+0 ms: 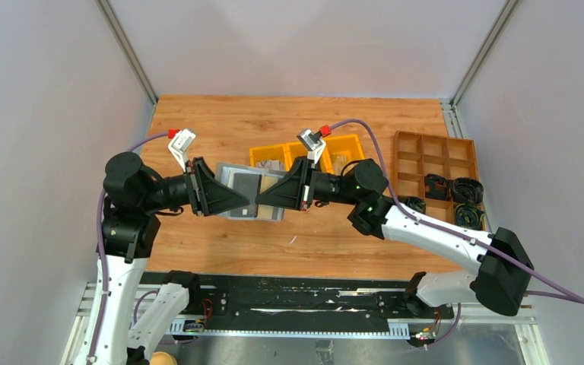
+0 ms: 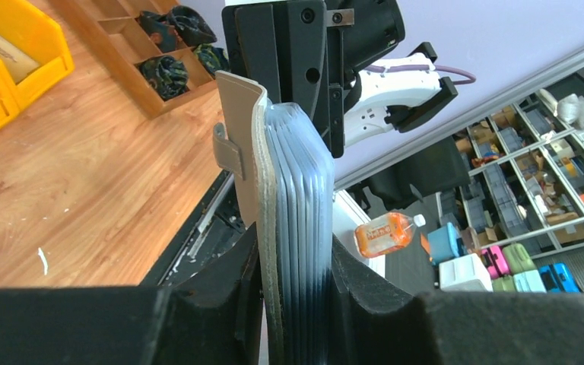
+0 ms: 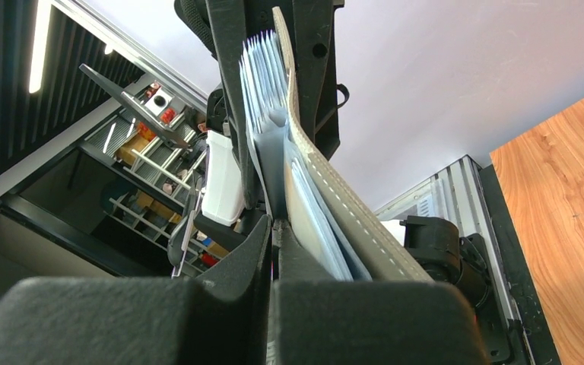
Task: Take the credit cards out of the card holder
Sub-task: Remove the credit card from the card holder.
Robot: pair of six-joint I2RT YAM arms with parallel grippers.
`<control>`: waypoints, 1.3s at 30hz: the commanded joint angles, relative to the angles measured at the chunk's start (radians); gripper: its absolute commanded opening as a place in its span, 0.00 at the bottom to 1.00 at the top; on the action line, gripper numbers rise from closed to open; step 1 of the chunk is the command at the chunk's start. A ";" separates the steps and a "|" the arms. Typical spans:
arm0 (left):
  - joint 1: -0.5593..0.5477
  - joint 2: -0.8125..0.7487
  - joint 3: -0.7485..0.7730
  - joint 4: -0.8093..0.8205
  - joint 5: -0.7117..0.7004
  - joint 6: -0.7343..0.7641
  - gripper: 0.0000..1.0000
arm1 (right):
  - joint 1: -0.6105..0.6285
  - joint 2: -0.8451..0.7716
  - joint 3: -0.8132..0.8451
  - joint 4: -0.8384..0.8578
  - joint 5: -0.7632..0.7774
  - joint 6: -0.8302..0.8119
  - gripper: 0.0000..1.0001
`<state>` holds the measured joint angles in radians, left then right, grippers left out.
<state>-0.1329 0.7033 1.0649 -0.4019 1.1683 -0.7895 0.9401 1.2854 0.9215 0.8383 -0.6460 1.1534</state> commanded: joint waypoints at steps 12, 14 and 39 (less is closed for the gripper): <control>-0.008 -0.028 -0.001 0.094 0.027 -0.059 0.13 | -0.021 -0.031 -0.016 -0.032 0.014 -0.025 0.12; -0.008 -0.029 -0.004 0.088 0.016 -0.045 0.06 | -0.019 -0.017 -0.006 0.011 0.017 -0.003 0.27; -0.008 0.006 0.080 -0.164 -0.075 0.204 0.06 | -0.141 -0.058 -0.091 0.097 -0.051 0.089 0.00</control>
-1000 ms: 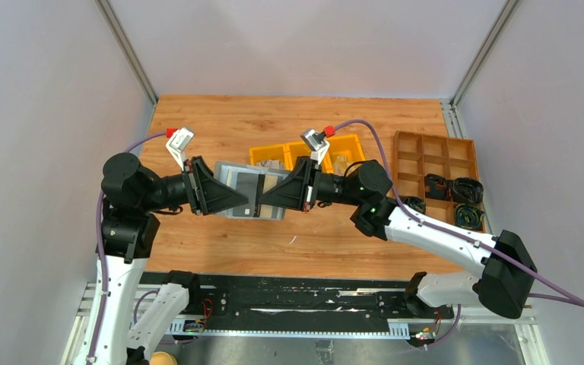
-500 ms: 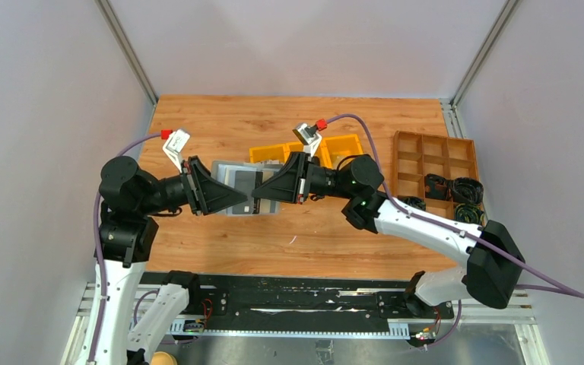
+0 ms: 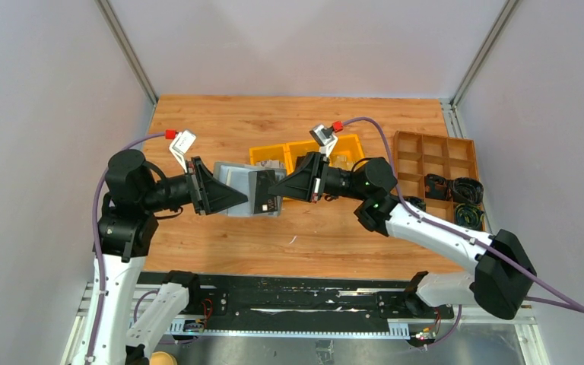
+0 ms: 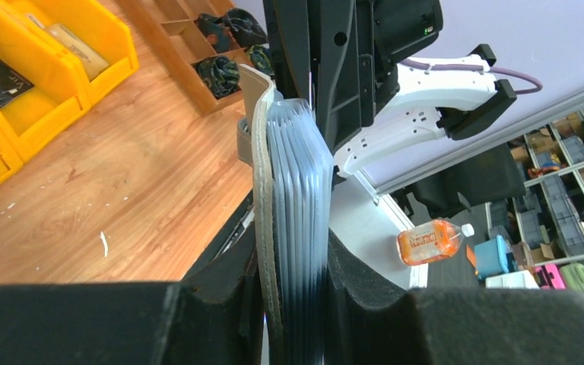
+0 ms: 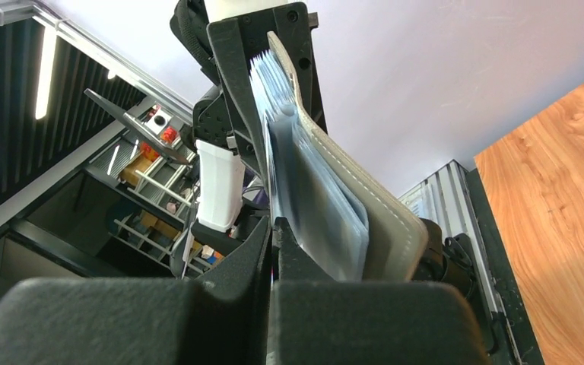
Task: Take the credit cards out of the card holder
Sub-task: Remove the credit card from the card holder, then place the credit card in the storage box.
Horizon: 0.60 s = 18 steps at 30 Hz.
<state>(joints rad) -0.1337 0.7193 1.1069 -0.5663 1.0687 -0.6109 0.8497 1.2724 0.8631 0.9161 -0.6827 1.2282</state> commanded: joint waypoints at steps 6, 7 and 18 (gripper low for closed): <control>-0.007 -0.010 0.058 -0.214 -0.153 0.346 0.00 | -0.307 -0.156 -0.069 -0.330 -0.083 -0.144 0.00; -0.007 -0.009 0.056 -0.251 -0.194 0.404 0.00 | -0.332 -0.165 -0.057 -0.433 -0.080 -0.187 0.00; -0.061 0.162 0.041 -0.520 -0.367 0.871 0.04 | -0.416 0.130 0.176 -0.993 0.209 -0.715 0.00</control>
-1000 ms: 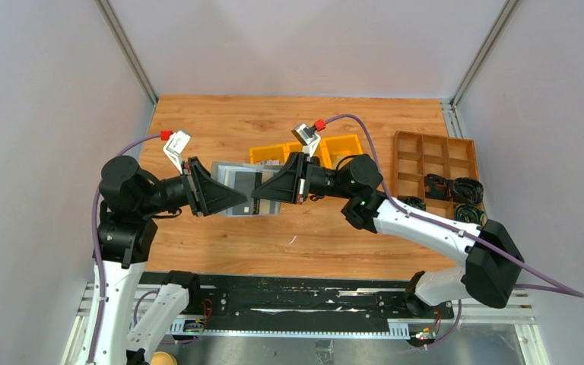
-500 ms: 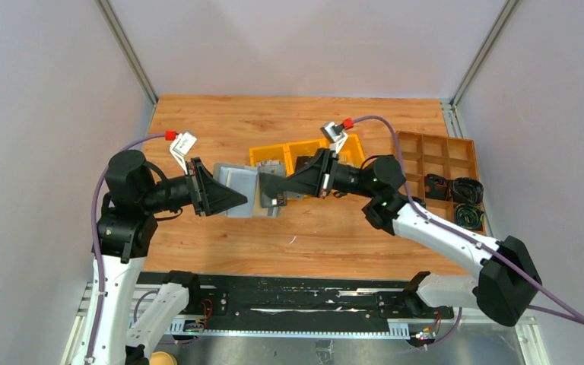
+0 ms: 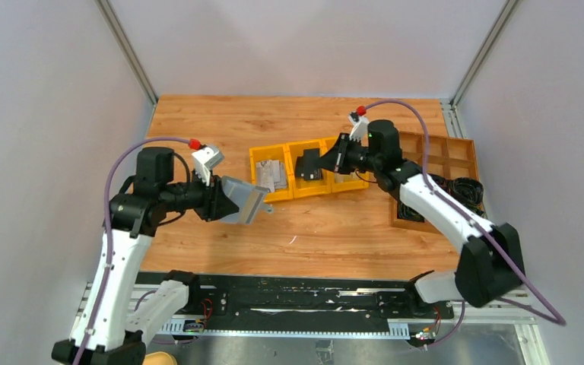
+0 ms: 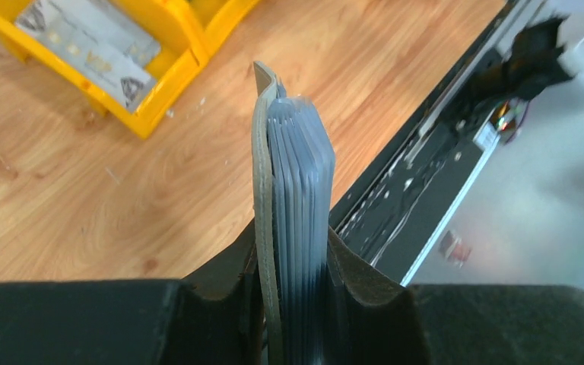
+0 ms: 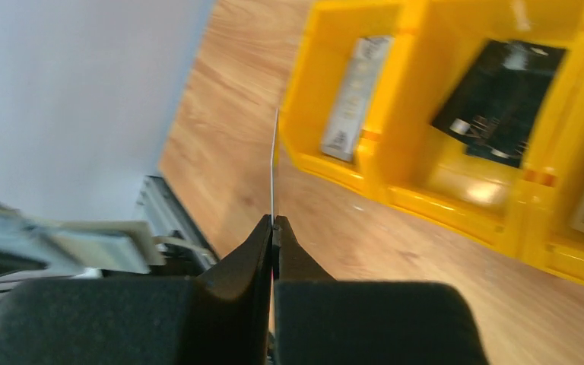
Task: Take the credit cards out of the card holder
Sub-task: Place the credit card in the storage box.
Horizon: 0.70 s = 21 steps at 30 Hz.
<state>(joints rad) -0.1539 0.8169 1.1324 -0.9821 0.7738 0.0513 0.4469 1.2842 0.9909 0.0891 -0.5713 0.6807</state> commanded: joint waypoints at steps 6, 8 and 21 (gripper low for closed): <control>-0.164 0.163 0.009 -0.122 -0.130 0.306 0.05 | -0.007 0.343 0.191 -0.204 0.128 -0.209 0.00; -0.205 0.206 0.000 -0.123 -0.167 0.353 0.05 | -0.003 0.405 0.237 -0.217 0.133 -0.217 0.00; -0.385 0.466 -0.192 0.155 -0.624 0.650 0.05 | 0.018 0.651 0.454 -0.289 0.215 -0.261 0.10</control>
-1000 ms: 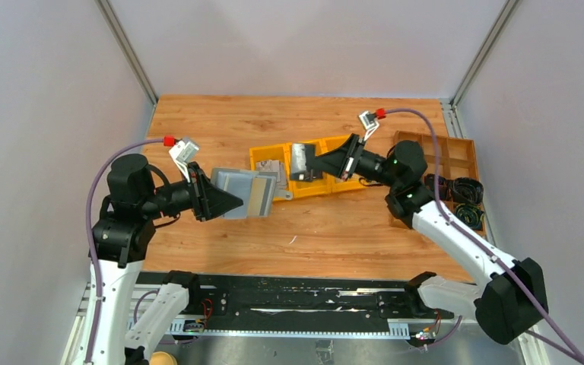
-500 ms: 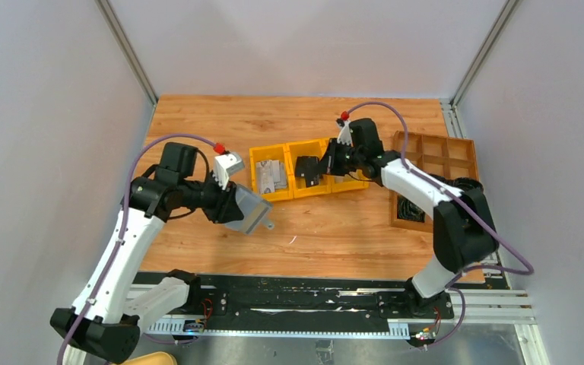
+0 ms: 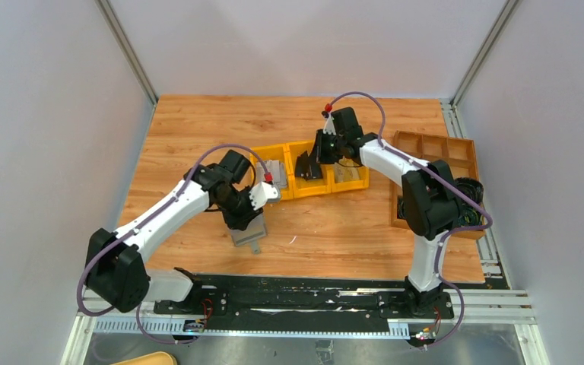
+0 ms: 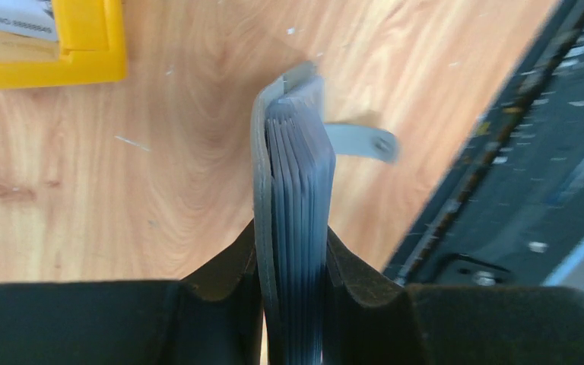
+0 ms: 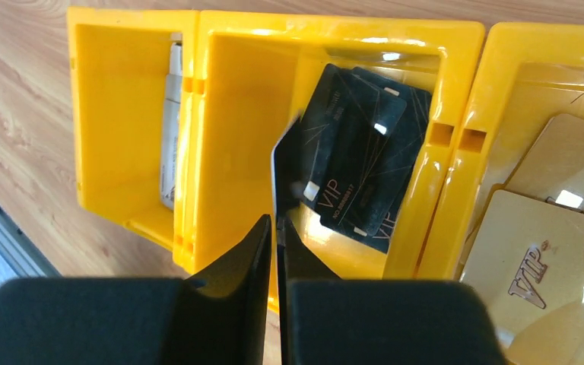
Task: Take the credit cards out of the card holder
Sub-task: Place the credit card in the storage box, then place the card holder at the center of the board.
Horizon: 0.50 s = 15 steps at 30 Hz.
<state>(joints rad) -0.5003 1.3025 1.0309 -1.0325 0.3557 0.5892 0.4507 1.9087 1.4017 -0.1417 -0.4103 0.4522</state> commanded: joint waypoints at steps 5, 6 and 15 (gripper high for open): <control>-0.089 -0.054 -0.289 0.605 -0.467 0.209 0.03 | 0.014 -0.005 0.038 -0.052 0.109 -0.047 0.22; -0.094 -0.064 -0.330 0.687 -0.514 0.225 0.02 | 0.014 -0.012 0.033 -0.049 0.115 -0.049 0.25; -0.168 -0.096 -0.466 0.941 -0.700 0.322 0.15 | 0.014 -0.156 -0.034 -0.014 0.091 -0.026 0.31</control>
<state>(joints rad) -0.6518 1.2350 0.5560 -0.2371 -0.2543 0.8783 0.4519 1.8435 1.4059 -0.1722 -0.3180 0.4229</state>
